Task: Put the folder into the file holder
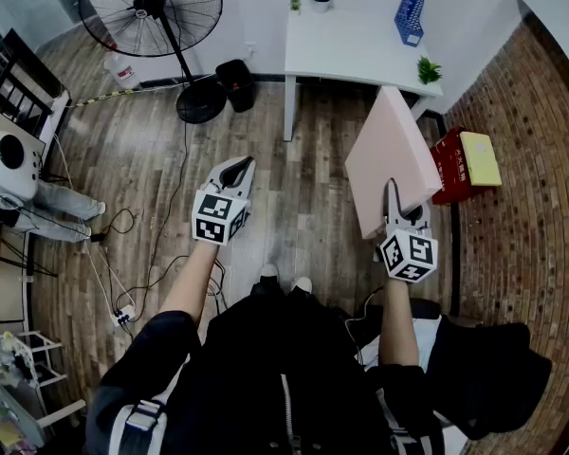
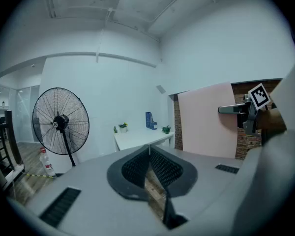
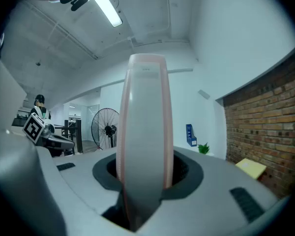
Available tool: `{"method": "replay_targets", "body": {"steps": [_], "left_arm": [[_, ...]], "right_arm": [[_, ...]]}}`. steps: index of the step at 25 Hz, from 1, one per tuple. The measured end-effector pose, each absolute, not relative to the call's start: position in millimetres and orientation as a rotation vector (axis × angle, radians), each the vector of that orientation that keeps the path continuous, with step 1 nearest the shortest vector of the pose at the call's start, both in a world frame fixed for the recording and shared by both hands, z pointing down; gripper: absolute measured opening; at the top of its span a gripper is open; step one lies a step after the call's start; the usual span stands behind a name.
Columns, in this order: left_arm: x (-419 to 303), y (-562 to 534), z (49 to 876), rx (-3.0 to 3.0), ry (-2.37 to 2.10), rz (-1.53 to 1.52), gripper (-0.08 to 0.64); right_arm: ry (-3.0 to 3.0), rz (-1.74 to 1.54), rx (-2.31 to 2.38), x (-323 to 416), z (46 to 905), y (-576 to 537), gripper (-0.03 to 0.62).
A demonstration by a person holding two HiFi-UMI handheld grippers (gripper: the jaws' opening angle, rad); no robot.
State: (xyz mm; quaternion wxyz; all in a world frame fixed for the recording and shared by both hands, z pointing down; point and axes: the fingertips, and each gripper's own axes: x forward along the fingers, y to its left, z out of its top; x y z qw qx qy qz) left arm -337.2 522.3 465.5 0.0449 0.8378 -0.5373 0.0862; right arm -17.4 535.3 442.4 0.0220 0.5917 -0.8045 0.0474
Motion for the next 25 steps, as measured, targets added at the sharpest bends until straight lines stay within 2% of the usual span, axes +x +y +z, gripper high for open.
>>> {"method": "replay_targets", "body": {"steps": [9,25], "left_arm": [[-333,508,470,2.547,-1.64,0.271,0.031],[-263,489,472,2.556,-1.625,0.229,0.023]], "right_arm": [[-2.496,0.145,1.856,-11,438,521,0.16],[-2.507,0.103,1.855,45,430,507,0.153]]}}
